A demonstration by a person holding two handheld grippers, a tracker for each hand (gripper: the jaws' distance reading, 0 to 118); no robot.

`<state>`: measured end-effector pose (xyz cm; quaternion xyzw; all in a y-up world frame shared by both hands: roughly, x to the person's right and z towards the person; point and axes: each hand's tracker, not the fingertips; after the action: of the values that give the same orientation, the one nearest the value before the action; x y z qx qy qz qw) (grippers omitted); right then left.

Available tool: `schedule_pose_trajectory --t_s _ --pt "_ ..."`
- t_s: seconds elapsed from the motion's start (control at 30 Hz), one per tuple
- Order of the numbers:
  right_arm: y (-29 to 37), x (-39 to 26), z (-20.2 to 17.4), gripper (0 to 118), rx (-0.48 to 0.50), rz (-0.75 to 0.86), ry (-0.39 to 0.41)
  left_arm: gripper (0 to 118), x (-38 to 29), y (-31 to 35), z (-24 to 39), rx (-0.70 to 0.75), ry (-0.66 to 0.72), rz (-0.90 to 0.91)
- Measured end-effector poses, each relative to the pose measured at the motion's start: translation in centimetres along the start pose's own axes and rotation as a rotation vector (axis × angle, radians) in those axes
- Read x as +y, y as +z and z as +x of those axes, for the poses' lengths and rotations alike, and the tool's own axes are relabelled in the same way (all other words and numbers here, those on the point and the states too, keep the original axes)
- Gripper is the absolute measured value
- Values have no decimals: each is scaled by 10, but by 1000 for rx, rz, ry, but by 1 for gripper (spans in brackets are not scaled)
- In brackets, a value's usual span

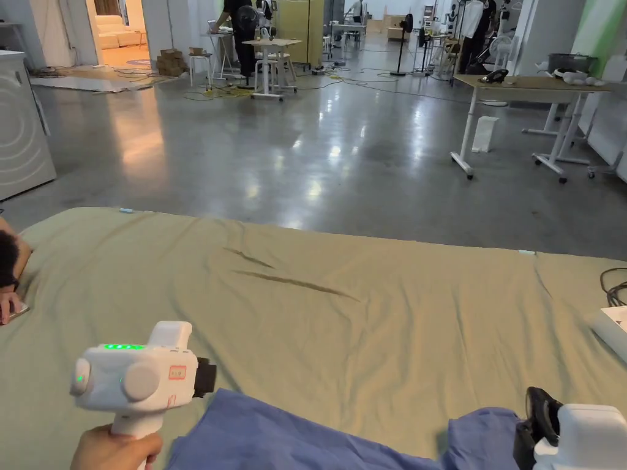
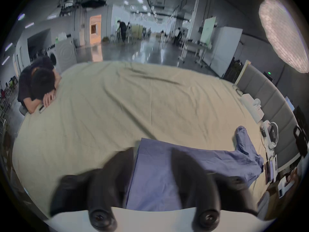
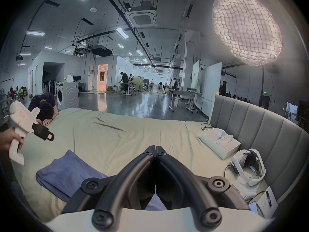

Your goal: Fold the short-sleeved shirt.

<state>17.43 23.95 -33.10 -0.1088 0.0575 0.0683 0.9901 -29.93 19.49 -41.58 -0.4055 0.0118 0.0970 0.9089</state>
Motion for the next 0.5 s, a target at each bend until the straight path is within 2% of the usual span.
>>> schedule_pose_trajectory --t_s 0.03,0.17,0.27,0.37,0.5 --pt "-4 -2 1 0 -4 -9 7 78 9 -13 -6 -27 18 -50" --pt "-18 -10 8 0 -18 -44 15 78 32 -59 -16 -7 3 -110" --pt "-27 -17 15 0 -35 -77 10 78 34 -97 -15 40 -33 -177" --pt "-33 -23 21 0 -48 -107 7 78 27 -131 -20 23 -17 -258" --pt "-36 -31 29 0 -66 -134 14 76 7 -166 -22 124 -61 -356"
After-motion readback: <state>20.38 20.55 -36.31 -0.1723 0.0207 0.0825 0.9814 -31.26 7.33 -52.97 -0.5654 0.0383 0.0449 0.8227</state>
